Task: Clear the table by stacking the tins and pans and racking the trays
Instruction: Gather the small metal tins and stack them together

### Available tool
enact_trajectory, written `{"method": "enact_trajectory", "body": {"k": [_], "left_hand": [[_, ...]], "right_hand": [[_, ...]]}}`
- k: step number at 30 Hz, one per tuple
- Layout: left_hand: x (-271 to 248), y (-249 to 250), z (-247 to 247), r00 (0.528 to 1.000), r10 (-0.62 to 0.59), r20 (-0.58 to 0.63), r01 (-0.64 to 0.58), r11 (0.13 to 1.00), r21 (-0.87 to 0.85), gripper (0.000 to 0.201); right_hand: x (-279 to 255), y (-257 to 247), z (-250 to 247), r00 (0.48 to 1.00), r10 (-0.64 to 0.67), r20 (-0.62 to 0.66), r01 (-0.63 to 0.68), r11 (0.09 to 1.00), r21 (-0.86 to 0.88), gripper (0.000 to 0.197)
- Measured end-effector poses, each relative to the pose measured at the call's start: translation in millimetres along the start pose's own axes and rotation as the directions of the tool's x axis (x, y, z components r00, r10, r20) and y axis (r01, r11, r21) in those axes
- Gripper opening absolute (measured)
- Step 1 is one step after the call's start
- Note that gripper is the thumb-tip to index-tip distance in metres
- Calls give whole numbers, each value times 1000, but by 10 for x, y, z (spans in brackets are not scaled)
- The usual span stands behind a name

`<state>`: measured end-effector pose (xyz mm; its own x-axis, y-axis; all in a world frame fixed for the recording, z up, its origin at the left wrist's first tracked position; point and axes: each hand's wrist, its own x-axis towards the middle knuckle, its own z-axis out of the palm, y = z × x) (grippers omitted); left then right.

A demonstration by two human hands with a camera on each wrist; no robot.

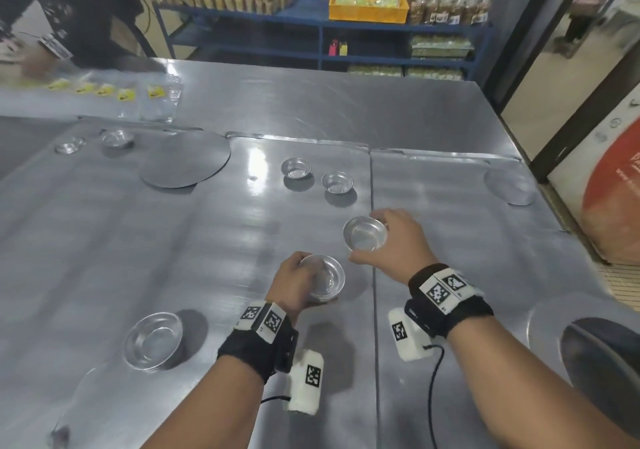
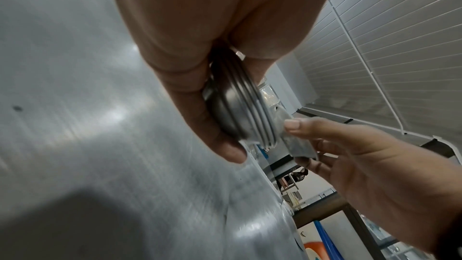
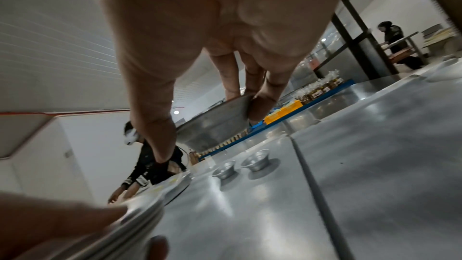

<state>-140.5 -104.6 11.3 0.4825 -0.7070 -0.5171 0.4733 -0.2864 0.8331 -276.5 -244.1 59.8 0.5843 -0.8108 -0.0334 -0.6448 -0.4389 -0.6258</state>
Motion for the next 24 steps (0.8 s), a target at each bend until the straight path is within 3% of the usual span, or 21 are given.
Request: {"method": "enact_trajectory", "body": {"k": [5, 7, 15, 18, 24], "left_hand": [[-115, 78, -259, 999, -8, 36, 11, 996, -85, 53], [-163, 105, -358, 998, 3, 70, 1, 998, -65, 59], [-367, 152, -690, 994, 35, 104, -37, 999, 18, 31], [-419, 129, -809, 990, 73, 119, -84, 992, 91, 37], [-422, 96, -1028, 985, 120, 121, -139, 976, 169, 28]], "right_hand": [[-392, -436, 198, 996, -89, 27, 88, 996, 18, 87], [-504, -566, 300, 993, -105, 49, 105, 994, 13, 87], [-802, -942, 692, 984, -145, 104, 145, 989, 0, 88], [-869, -1033, 827, 983, -150, 104, 154, 987, -34, 88], [-966, -1138, 1032, 983, -151, 106, 156, 987, -44, 87]]}}
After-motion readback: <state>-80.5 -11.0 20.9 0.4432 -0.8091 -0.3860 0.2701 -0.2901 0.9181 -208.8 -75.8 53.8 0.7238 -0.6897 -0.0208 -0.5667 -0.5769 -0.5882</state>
